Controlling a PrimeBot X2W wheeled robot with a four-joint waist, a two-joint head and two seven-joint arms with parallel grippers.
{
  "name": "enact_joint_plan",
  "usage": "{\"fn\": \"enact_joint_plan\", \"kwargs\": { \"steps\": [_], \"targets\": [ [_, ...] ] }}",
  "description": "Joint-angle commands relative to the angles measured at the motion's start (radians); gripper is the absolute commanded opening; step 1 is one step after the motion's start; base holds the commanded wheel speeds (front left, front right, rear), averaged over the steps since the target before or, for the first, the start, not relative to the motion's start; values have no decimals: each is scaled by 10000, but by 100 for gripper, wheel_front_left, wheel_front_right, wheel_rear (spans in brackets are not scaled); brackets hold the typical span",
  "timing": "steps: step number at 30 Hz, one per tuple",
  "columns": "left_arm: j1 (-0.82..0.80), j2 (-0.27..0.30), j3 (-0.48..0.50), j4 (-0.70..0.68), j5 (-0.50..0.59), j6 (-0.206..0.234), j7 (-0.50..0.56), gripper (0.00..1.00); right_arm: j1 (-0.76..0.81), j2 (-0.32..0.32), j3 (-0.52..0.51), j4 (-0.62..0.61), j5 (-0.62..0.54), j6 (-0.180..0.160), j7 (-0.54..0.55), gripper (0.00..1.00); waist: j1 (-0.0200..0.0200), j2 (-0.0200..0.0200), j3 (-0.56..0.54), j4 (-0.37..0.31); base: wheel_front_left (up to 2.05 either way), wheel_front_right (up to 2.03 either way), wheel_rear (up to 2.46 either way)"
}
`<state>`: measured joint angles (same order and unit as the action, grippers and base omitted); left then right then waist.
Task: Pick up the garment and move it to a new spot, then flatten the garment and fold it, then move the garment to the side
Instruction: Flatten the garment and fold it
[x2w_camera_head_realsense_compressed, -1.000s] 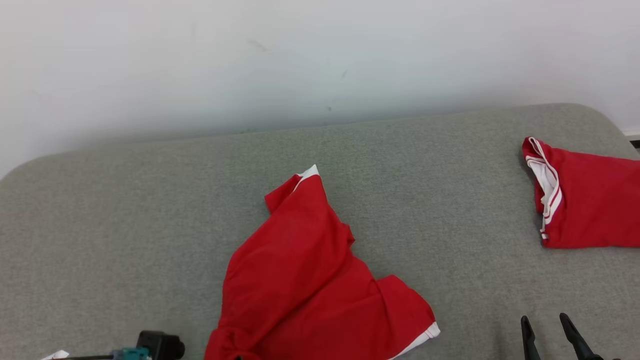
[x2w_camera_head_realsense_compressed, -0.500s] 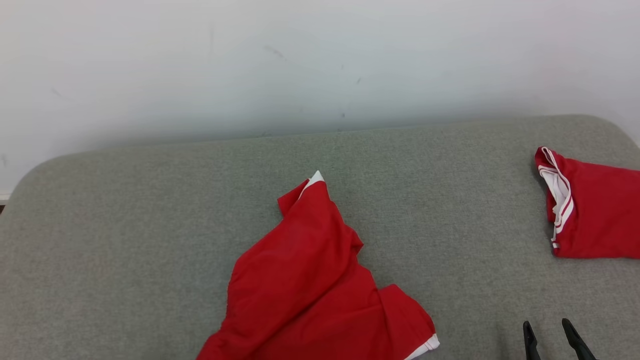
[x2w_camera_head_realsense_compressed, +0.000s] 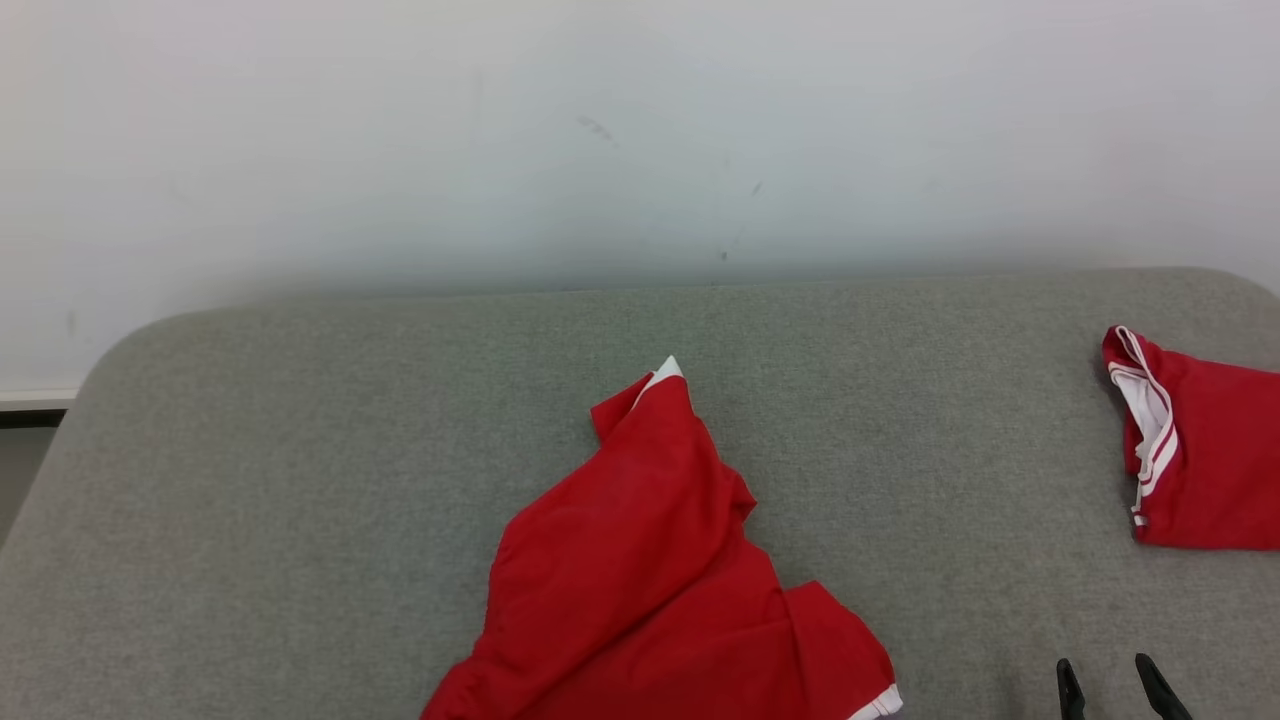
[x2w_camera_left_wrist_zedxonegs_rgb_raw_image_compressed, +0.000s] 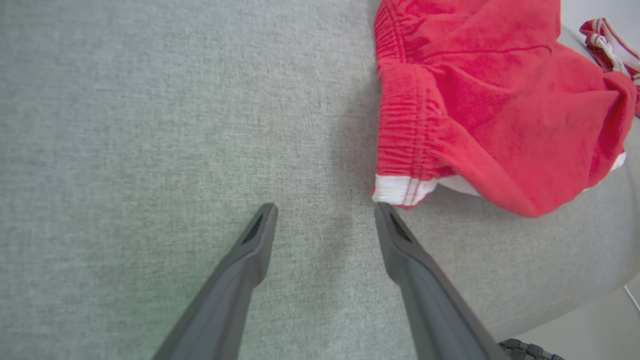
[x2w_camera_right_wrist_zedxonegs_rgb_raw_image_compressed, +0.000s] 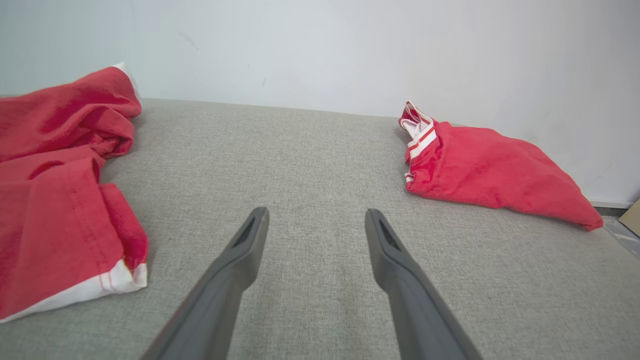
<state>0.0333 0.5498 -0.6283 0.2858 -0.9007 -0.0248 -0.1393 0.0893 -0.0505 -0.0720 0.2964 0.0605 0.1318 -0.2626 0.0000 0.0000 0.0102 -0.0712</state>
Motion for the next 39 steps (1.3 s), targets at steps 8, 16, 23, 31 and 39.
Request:
{"fn": "enact_joint_plan", "kwargs": {
  "steps": [8,16,23,31,39],
  "targets": [
    [83,-395,798,-180,367,605,-1124,100,109,-173,-117,-357,-34,-24,-26,100,0,0,-299,436,0,0,0],
    [609,-1617,2896,-829,2303,813,-1246,100,87,-165,243,-689,-41,-24,-26,100,0,0,-575,599,0,0,0],
    [1084,-2889,4226,-940,4389,16,-1249,100,207,-68,667,-748,66,-24,-26,100,0,0,-662,464,0,0,0],
    [1082,-3944,5160,-790,5707,-789,-1251,100,282,-23,1202,-567,277,-24,-26,100,0,0,-706,322,0,0,0],
    [1042,-4327,5487,-624,6235,-1039,-1251,100,151,-10,1318,-538,312,-24,-26,100,0,0,-708,304,0,0,0]
  ]
}}
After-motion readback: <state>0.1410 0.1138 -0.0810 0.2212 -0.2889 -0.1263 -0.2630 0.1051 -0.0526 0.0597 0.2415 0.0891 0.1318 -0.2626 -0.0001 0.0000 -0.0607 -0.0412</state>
